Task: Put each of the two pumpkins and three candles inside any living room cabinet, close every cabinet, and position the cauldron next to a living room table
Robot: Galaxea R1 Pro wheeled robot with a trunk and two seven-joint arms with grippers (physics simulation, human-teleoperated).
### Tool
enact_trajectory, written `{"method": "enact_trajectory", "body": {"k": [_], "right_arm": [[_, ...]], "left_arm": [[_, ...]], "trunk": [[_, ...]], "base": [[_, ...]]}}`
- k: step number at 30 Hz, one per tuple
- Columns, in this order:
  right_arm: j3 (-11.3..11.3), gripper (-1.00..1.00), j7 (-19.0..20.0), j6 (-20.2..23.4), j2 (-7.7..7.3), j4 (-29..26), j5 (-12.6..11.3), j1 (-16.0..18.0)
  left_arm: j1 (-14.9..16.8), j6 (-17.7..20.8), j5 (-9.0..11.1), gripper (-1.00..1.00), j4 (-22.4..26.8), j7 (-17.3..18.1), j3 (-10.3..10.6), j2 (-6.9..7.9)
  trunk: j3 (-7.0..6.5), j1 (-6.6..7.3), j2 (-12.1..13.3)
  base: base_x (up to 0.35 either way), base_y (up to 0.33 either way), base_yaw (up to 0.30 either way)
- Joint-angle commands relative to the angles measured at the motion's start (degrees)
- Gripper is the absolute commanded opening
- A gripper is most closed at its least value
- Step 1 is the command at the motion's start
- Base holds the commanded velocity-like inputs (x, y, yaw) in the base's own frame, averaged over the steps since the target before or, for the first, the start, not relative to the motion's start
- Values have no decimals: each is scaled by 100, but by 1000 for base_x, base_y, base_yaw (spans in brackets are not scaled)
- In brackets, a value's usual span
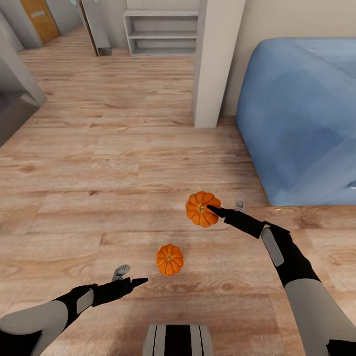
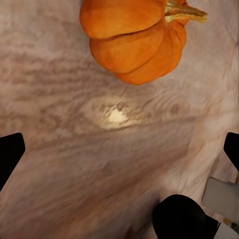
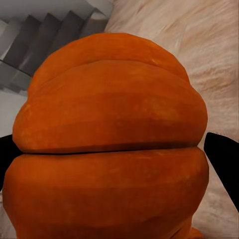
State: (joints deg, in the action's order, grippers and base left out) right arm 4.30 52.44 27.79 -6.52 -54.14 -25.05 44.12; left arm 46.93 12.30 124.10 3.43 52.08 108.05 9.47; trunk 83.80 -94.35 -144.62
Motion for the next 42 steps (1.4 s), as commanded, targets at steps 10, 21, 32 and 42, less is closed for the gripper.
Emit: {"method": "enact_trajectory", "body": {"k": [10,21,32,42], "right_arm": [[1,-100,-3,7,1,-17,-17,0],[1,-100,3,7,-2,-18,-33,0],[1,-100,7,7,-7,-18,-44,0],[1,-100,12,7,-7,-18,-45,0]], "left_arm": [[0,0,1,100,0,4,-3,-7],[0,0,1,100,-9,4,-12,20],[4,1,8,100,-12,4,-23,42],[0,0,9,100,-18,4,-30,42]], "trunk": [[222,-25,-14],[222,-25,-14],[222,-25,-14],[222,-25,-14]], "base": [[0,0,0],[10,-2,0],[263,-61,0],[32,-1,0]]}}
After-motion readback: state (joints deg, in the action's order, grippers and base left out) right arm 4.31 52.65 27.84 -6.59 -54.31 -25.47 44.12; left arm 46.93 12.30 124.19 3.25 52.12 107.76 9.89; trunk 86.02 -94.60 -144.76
